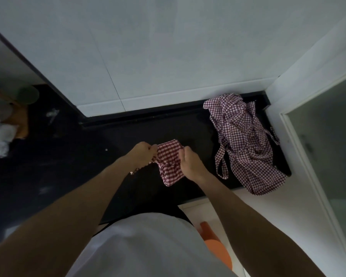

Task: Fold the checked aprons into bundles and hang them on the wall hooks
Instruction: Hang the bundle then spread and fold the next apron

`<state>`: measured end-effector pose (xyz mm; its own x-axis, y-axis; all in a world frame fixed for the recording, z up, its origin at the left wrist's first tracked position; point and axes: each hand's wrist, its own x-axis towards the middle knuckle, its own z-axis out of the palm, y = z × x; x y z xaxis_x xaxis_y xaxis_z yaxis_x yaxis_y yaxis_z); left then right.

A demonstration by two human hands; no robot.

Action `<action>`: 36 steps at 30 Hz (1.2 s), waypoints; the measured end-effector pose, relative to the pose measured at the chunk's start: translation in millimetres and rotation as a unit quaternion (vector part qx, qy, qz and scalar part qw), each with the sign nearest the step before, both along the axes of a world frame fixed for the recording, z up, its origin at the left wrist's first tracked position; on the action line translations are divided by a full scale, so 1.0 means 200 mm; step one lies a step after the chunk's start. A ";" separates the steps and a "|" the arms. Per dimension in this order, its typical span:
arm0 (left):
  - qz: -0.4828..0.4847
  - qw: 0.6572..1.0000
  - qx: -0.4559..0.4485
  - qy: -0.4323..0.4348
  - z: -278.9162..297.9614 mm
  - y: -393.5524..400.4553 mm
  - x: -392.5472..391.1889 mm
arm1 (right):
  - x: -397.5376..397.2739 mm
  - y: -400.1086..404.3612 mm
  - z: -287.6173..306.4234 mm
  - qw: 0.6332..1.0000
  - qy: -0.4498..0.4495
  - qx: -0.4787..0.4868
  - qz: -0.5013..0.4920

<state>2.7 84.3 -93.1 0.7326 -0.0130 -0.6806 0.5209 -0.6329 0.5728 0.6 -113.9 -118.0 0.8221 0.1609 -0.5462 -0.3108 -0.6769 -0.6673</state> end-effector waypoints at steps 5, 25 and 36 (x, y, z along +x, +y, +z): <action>0.050 0.998 -0.001 -0.022 0.07 -0.12 0.06 | -0.06 0.09 -0.05 0.973 -0.066 -0.154 0.157; -0.031 0.990 -0.134 -0.038 -0.03 -0.20 -0.10 | -0.05 -0.03 -0.01 0.998 0.043 0.046 -0.007; -0.139 0.983 -0.113 0.043 -0.01 -0.24 -0.09 | 0.06 -0.12 0.13 0.984 -0.124 0.033 0.121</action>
<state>-15.3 36.5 -95.7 0.6191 -0.3624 -0.6966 0.3983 -0.6196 0.6763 12.5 -137.2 -91.3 0.8625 0.3966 -0.3145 0.0323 -0.6632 -0.7477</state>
